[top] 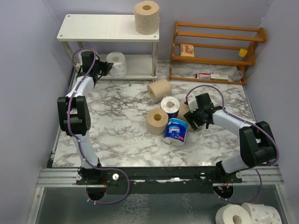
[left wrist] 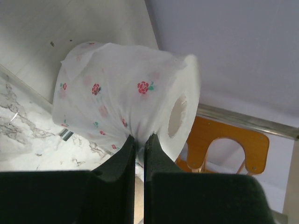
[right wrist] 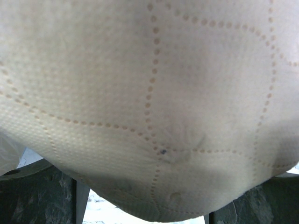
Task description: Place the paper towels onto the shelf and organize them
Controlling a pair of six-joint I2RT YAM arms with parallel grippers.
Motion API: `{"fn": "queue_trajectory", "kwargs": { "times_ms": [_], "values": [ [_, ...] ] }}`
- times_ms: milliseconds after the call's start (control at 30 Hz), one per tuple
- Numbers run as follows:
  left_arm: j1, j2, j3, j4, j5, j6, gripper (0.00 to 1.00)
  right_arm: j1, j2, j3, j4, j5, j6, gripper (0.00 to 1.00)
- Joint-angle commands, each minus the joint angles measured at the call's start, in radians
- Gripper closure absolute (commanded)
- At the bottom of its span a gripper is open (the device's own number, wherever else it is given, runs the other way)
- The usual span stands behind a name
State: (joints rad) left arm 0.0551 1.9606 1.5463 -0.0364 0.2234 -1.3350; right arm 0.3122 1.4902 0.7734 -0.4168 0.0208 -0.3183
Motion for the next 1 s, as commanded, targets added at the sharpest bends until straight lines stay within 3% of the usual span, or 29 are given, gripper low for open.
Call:
{"fn": "queue_trajectory", "kwargs": {
  "times_ms": [0,67,100,200,233,400,633,733,833,900,967],
  "values": [
    [0.017,0.027,0.068,0.000,-0.023,-0.083,1.00,-0.004,0.051,-0.040,-0.018,0.046,-0.014,0.24],
    [0.020,0.014,0.070,0.001,-0.054,-0.061,0.99,-0.004,0.054,-0.040,-0.020,0.045,-0.015,0.24],
    [0.020,0.002,0.068,0.007,-0.078,-0.045,0.85,-0.004,0.054,-0.039,-0.020,0.045,-0.015,0.24],
    [0.020,-0.025,0.091,-0.006,-0.110,0.010,0.05,-0.004,0.056,-0.037,-0.023,0.038,-0.018,0.24],
    [0.020,-0.035,0.102,-0.023,-0.113,0.028,0.01,-0.004,0.054,-0.035,-0.027,0.032,-0.020,0.24],
    [0.020,-0.130,0.088,-0.097,-0.109,0.128,0.01,-0.004,0.029,-0.035,-0.029,0.022,-0.020,0.24],
    [0.020,-0.344,-0.067,-0.198,-0.121,0.444,0.01,-0.004,0.002,-0.037,-0.030,0.009,-0.023,0.23],
    [0.020,-0.447,-0.194,-0.133,0.045,0.666,0.01,-0.004,0.008,-0.035,-0.031,0.013,-0.023,0.23],
    [0.014,-0.527,-0.307,-0.111,0.313,0.855,0.01,-0.004,0.004,-0.035,-0.030,0.017,-0.022,0.23],
    [-0.012,-0.556,-0.335,-0.146,0.475,0.978,0.01,-0.004,0.002,-0.036,-0.030,0.013,-0.024,0.23],
    [-0.107,-0.573,-0.305,-0.260,0.501,1.167,0.01,-0.003,0.004,-0.034,-0.034,-0.001,-0.026,0.23]
  ]
}}
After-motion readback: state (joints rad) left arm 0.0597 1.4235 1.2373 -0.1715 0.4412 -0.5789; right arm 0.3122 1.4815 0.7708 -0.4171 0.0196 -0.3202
